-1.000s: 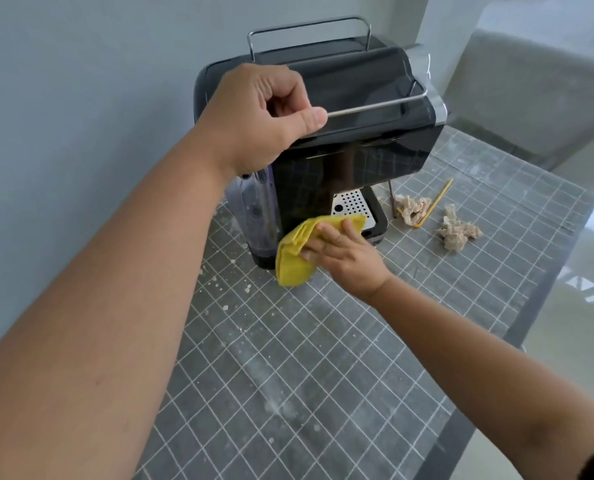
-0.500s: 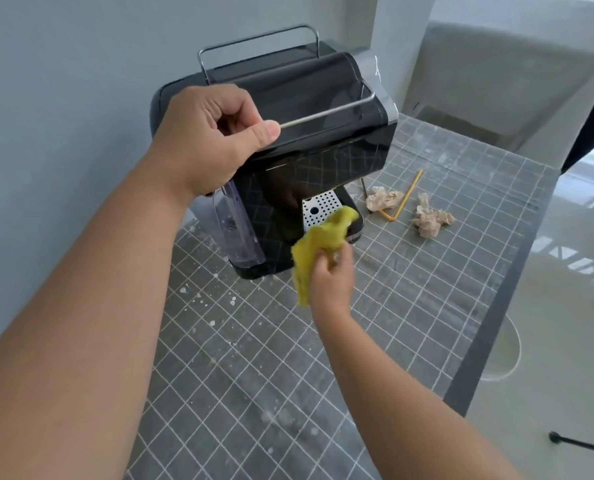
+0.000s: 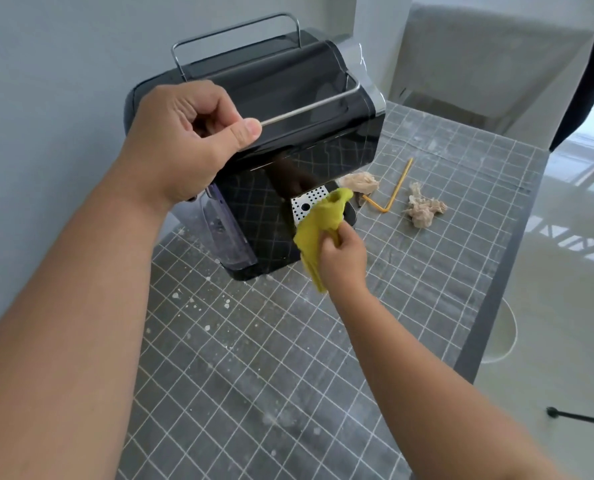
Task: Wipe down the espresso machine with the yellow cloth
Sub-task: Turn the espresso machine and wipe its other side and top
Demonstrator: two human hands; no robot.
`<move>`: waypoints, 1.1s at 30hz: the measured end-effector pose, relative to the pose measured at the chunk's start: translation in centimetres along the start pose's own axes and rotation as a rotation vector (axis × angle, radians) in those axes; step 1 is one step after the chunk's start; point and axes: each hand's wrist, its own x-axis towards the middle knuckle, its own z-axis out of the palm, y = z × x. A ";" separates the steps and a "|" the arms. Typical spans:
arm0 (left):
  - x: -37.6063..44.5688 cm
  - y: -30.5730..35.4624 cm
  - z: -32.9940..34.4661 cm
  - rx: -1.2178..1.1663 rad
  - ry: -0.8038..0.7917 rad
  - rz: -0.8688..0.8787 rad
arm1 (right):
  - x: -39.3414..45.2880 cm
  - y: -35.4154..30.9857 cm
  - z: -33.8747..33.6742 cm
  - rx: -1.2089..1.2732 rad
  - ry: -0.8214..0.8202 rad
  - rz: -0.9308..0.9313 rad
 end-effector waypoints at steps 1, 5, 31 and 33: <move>0.0 0.0 0.0 0.002 0.001 0.002 | 0.0 -0.8 0.6 0.056 -0.019 -0.012; 0.1 0.0 0.0 -0.006 0.005 -0.006 | -1.3 -0.7 2.4 0.066 -0.101 -0.017; 0.1 0.0 -0.1 0.044 0.022 -0.013 | -3.5 0.5 5.4 0.305 0.073 0.449; 0.1 0.1 0.0 0.054 0.020 -0.005 | -2.4 0.8 4.7 0.401 0.170 0.516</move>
